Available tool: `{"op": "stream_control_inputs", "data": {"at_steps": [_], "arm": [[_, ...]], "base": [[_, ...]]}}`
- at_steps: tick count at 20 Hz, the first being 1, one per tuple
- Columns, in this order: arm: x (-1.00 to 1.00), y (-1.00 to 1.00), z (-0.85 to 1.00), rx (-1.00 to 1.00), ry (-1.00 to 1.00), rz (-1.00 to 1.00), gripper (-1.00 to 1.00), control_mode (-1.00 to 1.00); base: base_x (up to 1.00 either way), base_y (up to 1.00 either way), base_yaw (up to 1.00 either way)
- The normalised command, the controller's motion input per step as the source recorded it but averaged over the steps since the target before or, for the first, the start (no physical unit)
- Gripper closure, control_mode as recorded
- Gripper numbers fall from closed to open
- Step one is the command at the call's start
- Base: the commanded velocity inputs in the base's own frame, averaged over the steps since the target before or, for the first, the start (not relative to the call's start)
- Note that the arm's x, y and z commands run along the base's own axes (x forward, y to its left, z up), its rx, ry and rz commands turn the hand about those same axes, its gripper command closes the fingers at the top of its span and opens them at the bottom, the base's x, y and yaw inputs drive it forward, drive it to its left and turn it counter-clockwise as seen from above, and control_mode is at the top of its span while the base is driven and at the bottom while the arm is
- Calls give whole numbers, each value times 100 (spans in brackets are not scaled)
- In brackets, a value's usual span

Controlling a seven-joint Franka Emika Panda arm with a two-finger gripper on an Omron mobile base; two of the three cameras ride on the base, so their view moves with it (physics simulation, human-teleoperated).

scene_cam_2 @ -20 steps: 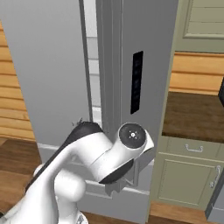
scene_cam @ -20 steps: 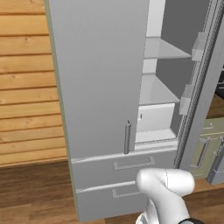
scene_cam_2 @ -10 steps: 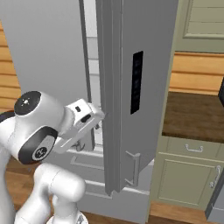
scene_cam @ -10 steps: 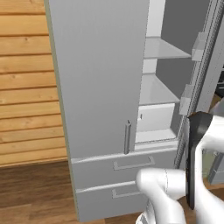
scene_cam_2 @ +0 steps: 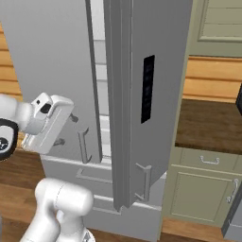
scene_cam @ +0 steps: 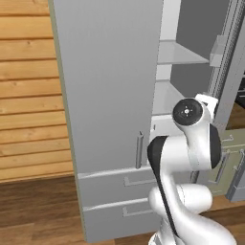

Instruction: Take the strawberry from the fridge and place it on top of the pancake, located on the dining counter.

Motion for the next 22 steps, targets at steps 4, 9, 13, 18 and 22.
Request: {"op": "stream_control_inputs", "data": {"at_steps": [4, 9, 13, 18, 22], "arm": [[71, 0, -10, -5, 0, 0, -100, -100], [56, -12, -6, 0, 3, 2, -100, -100], [66, -11, -34, 0, 1, 0, -100, -100], [46, -11, -41, -2, 3, -4, -100, -100], [37, -20, -32, 0, 10, -10, -100, -100]], "base": [[0, 0, 0], [0, 0, 0], [0, 0, 0], [0, 0, 0], [0, 0, 0]]}}
